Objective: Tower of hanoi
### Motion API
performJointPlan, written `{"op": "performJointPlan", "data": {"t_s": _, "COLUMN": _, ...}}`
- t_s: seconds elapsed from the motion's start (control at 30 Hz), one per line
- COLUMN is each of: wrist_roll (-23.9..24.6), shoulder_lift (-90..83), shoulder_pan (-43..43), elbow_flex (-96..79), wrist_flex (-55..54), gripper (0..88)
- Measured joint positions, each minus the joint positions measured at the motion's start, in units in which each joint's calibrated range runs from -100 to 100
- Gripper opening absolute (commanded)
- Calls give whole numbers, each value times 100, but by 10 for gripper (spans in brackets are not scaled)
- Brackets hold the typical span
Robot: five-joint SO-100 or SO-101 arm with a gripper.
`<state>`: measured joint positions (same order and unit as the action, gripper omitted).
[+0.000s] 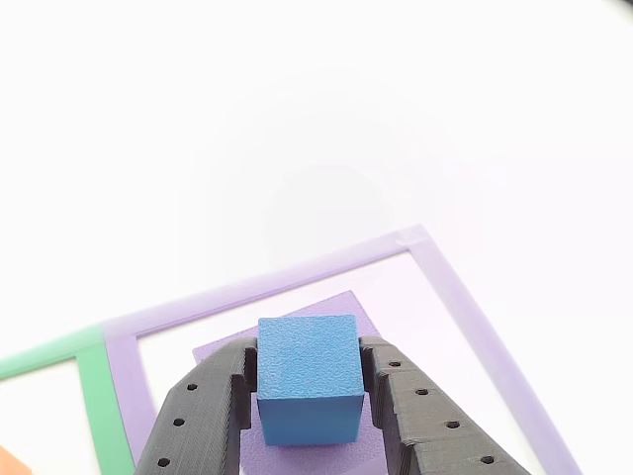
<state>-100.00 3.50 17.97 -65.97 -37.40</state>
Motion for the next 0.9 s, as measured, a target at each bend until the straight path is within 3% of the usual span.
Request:
{"op": "performJointPlan", "data": {"t_s": 0.2, "wrist_roll": 0, "shoulder_lift": 177, "shoulder_pan": 106, "elbow_flex": 0, "wrist_flex": -88, "gripper": 225}}
{"op": "performJointPlan", "data": {"t_s": 0.43, "wrist_roll": 0, "shoulder_lift": 186, "shoulder_pan": 205, "elbow_flex": 0, "wrist_flex": -88, "gripper": 272}}
{"op": "performJointPlan", "data": {"t_s": 0.67, "wrist_roll": 0, "shoulder_lift": -110, "shoulder_pan": 188, "elbow_flex": 0, "wrist_flex": 321, "gripper": 260}}
{"op": "performJointPlan", "data": {"t_s": 0.8, "wrist_roll": 0, "shoulder_lift": -996, "shoulder_pan": 188, "elbow_flex": 113, "wrist_flex": 1461, "gripper": 203}}
{"op": "performJointPlan", "data": {"t_s": 0.9, "wrist_roll": 0, "shoulder_lift": -1916, "shoulder_pan": 164, "elbow_flex": 453, "wrist_flex": 2897, "gripper": 95}}
